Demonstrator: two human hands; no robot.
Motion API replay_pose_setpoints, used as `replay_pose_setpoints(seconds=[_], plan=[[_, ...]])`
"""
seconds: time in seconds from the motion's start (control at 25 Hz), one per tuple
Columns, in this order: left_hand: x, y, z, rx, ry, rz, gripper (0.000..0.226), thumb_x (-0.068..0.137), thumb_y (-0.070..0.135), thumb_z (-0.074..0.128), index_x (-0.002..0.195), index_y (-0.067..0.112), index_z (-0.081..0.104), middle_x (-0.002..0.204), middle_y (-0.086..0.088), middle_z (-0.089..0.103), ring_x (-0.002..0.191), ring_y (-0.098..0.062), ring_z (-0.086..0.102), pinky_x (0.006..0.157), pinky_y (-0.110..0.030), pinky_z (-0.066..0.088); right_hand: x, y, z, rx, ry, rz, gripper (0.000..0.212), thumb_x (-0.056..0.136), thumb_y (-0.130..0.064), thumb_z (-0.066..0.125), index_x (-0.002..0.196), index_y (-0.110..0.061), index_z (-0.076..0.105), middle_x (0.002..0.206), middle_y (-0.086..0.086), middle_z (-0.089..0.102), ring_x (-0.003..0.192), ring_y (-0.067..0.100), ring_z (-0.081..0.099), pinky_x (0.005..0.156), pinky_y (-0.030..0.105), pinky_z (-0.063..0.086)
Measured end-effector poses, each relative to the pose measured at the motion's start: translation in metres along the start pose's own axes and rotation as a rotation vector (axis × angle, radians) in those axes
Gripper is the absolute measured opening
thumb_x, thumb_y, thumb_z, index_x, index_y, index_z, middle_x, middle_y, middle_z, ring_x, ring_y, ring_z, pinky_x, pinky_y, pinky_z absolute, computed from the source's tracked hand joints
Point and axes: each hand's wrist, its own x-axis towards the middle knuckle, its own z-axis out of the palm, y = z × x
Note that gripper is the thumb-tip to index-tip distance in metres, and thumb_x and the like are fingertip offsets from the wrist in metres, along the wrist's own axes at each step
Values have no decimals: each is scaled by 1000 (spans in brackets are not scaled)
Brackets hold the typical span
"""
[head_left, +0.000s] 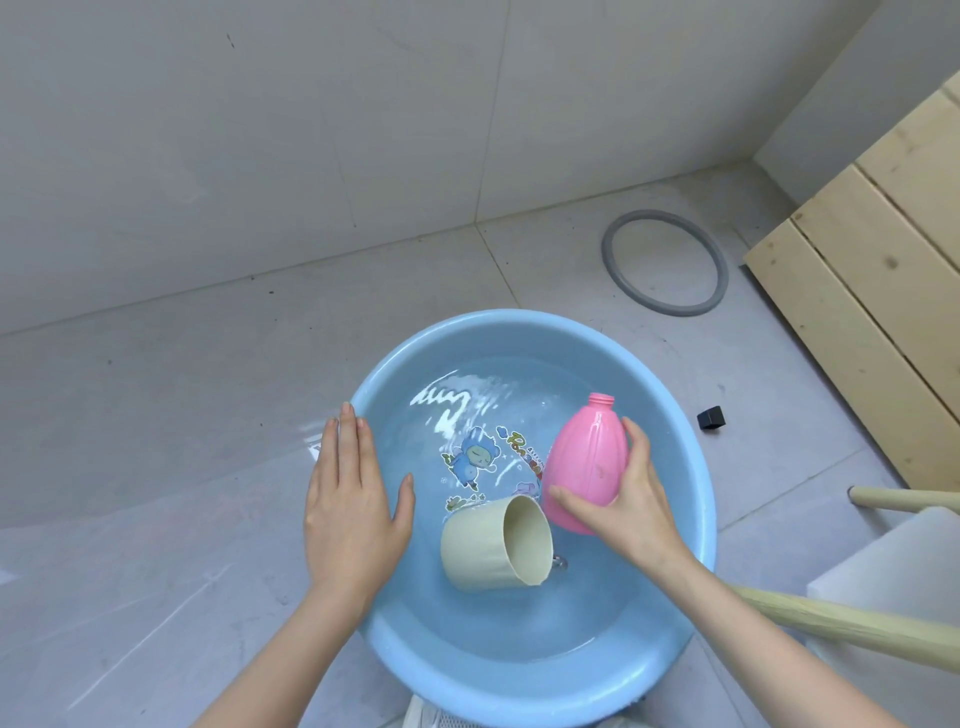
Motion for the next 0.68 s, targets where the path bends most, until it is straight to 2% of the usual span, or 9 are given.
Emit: replay_pose_setpoints(seconds=[0.2,0.32,0.4,0.52,0.68], plan=[[0,0,-1,-15,-13,-6,73,88,45,32,142,-4,35,154,-15,28,140,-31,29,100,-45,42,-15,-10,-17,13,32,-73,114,63,-40,85,148,-30,10,148,-8,30,129,17,40,96,28,38],[0,-1,1,-32,-3,0,74,87,47,31,143,-3,34,155,-14,27,141,-30,27,102,-45,40,-24,-19,-28,81,82,-96,106,61,-36,87,144,-29,21,141,-11,37,123,13,44,93,26,39],[0,-4,3,-56,0,8,76,86,49,30,144,-1,33,156,-13,24,142,-29,24,106,-46,36,-29,-24,-36,145,107,-121,99,59,-33,89,136,-35,27,132,-13,43,117,12,49,89,27,42],[3,-7,1,-124,-32,12,84,83,56,25,147,1,26,158,-11,15,145,-28,14,114,-48,24,-36,-34,-49,203,144,-171,97,54,-35,91,126,-44,27,123,-22,44,114,13,52,89,33,48],[4,8,-24,-194,-67,59,89,79,63,20,148,7,28,160,-8,6,147,-21,0,116,-42,2,-48,-46,-66,229,169,-301,97,47,-38,88,120,-45,24,121,-38,35,114,4,50,87,22,46]])
